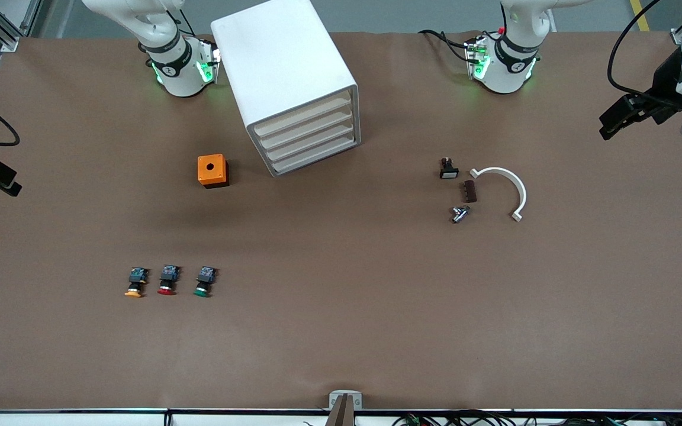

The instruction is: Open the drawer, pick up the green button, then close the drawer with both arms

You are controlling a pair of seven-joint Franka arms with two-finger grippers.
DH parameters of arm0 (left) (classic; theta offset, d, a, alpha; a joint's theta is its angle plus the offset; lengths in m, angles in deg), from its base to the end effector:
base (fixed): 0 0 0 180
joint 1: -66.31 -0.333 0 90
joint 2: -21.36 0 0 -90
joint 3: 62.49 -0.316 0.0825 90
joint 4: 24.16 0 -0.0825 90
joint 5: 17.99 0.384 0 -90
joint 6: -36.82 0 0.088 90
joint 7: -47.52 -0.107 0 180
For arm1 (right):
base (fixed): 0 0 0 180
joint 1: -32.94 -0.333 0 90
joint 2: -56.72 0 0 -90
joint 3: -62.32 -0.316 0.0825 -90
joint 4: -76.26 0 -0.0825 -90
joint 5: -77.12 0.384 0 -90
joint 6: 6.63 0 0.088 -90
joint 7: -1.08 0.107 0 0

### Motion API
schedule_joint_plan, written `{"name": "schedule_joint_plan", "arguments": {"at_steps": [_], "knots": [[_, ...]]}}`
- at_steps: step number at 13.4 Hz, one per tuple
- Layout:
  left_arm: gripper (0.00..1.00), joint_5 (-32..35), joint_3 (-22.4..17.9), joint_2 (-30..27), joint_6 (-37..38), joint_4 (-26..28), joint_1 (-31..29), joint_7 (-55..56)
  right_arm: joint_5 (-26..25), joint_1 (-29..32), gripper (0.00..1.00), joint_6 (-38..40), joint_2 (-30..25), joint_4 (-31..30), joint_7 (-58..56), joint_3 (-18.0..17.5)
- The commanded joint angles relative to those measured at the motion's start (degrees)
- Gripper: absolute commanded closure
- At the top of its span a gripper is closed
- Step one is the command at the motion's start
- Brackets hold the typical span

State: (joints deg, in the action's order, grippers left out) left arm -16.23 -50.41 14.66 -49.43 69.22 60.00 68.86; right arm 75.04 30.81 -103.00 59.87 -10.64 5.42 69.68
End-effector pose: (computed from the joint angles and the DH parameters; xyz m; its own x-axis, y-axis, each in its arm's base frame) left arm 0.5087 -0.0550 0.6521 0.9624 0.2714 0.0107 0.2715 -0.9609 -0.0549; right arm 0.5804 -0.0544 0.6298 0.9805 -0.1607 0.1134 -0.1655 -0.9856 0.0348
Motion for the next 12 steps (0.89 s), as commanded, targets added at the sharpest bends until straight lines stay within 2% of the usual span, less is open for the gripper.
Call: {"name": "schedule_joint_plan", "arguments": {"at_steps": [1,10,12], "knots": [[0.00,-1.67,0.31,0.36,-0.32,-0.91,-1.69,-0.60,-0.29,0.64,0.00,-0.40,-0.95,-1.07,-0.39,-0.68],[0.00,-1.14,0.84,1.33,1.70,-1.18,-1.16,-0.86,0.85,0.46,0.00,0.65,-0.43,-0.29,-0.30,-0.95],[0.00,-0.97,0.93,1.25,1.70,-1.18,-1.07,-4.88,4.42,1.07,0.00,1.01,-0.43,-0.28,-0.29,-0.60]]}}
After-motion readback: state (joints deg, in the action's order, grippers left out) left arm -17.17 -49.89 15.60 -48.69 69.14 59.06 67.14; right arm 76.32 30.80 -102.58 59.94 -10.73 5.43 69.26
